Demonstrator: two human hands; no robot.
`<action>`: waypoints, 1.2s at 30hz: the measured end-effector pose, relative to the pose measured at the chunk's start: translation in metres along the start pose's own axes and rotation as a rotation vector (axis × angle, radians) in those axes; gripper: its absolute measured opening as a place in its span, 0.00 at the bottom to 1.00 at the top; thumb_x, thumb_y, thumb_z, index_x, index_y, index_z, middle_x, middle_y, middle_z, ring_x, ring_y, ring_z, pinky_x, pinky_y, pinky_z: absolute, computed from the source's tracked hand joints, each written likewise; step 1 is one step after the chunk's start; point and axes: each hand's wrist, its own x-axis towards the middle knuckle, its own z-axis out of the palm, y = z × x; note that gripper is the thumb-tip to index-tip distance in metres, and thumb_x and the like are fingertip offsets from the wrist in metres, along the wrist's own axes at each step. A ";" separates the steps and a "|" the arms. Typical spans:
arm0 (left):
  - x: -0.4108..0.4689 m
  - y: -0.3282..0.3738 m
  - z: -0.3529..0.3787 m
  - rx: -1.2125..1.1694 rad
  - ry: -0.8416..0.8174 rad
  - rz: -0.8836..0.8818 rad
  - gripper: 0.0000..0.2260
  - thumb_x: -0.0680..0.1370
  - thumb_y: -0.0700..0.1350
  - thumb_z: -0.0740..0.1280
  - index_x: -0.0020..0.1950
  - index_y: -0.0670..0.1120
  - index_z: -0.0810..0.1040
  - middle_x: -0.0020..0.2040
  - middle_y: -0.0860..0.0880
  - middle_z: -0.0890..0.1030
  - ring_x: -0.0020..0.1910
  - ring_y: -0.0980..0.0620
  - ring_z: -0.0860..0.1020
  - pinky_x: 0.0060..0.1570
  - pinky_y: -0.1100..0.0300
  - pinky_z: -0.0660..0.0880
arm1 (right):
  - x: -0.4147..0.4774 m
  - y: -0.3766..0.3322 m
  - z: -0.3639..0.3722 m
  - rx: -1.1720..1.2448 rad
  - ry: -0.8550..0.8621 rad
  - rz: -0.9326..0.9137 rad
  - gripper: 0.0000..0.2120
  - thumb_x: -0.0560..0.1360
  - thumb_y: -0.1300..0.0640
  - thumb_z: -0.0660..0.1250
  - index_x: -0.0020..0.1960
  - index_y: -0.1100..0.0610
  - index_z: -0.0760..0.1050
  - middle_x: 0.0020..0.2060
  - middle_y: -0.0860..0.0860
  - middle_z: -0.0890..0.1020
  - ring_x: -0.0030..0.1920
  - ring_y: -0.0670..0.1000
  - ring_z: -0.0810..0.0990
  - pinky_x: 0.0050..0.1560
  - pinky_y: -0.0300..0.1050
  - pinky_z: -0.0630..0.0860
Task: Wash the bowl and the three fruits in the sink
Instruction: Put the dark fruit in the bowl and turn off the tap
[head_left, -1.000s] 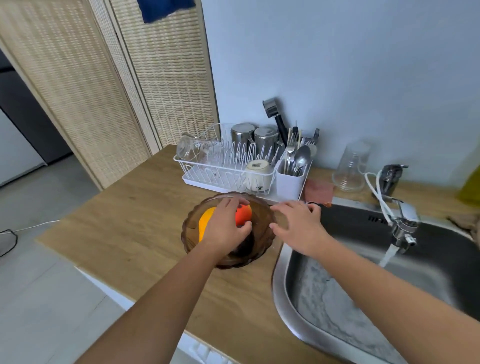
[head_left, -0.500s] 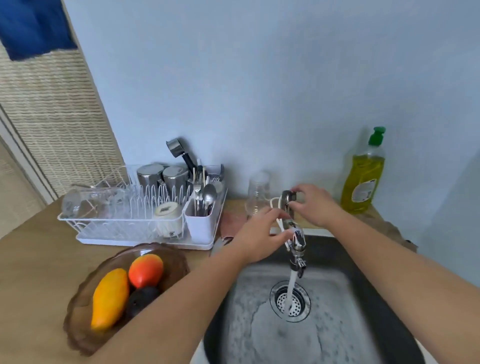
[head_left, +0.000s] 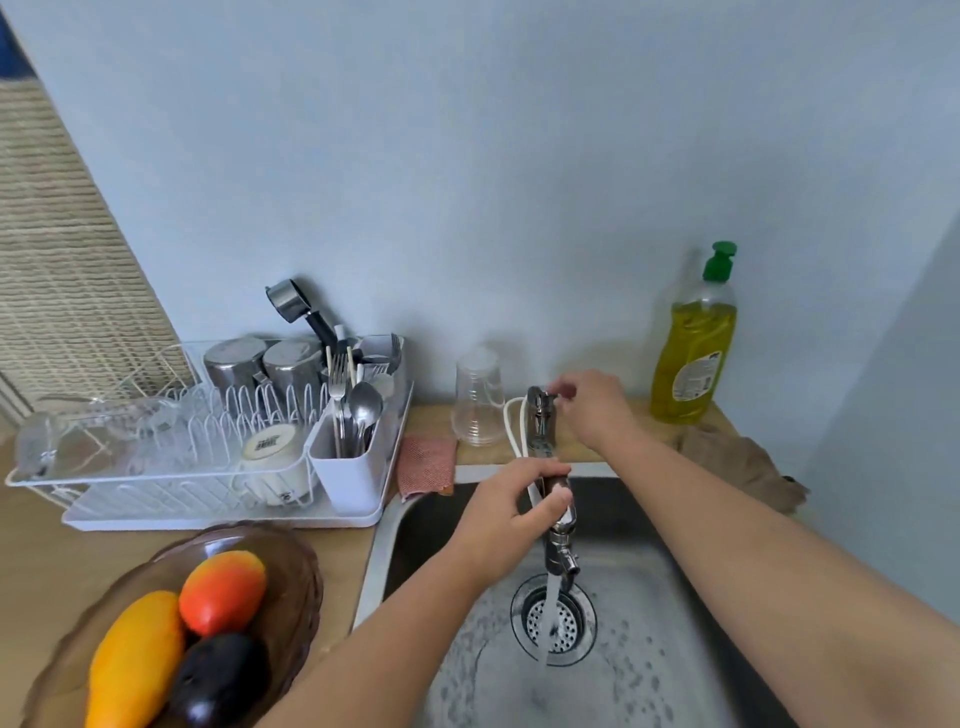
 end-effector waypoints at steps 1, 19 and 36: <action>0.000 0.000 0.000 -0.010 0.002 -0.005 0.12 0.78 0.52 0.65 0.61 0.56 0.78 0.58 0.62 0.78 0.60 0.66 0.72 0.60 0.67 0.68 | -0.001 0.002 0.002 -0.004 -0.008 0.006 0.11 0.76 0.64 0.63 0.54 0.55 0.82 0.53 0.54 0.83 0.55 0.53 0.80 0.55 0.40 0.70; -0.001 0.000 0.002 -0.025 0.006 -0.022 0.12 0.78 0.50 0.64 0.62 0.55 0.77 0.58 0.60 0.77 0.59 0.65 0.73 0.60 0.66 0.69 | -0.023 0.022 0.016 0.037 -0.021 0.007 0.18 0.75 0.69 0.60 0.58 0.54 0.80 0.59 0.53 0.81 0.59 0.53 0.78 0.62 0.46 0.73; -0.066 0.003 -0.148 0.514 0.335 -0.226 0.13 0.76 0.48 0.68 0.61 0.50 0.76 0.60 0.48 0.74 0.58 0.49 0.74 0.58 0.58 0.69 | -0.067 -0.139 -0.004 0.240 -0.188 -0.305 0.12 0.74 0.64 0.61 0.48 0.55 0.82 0.50 0.52 0.82 0.52 0.52 0.80 0.52 0.42 0.75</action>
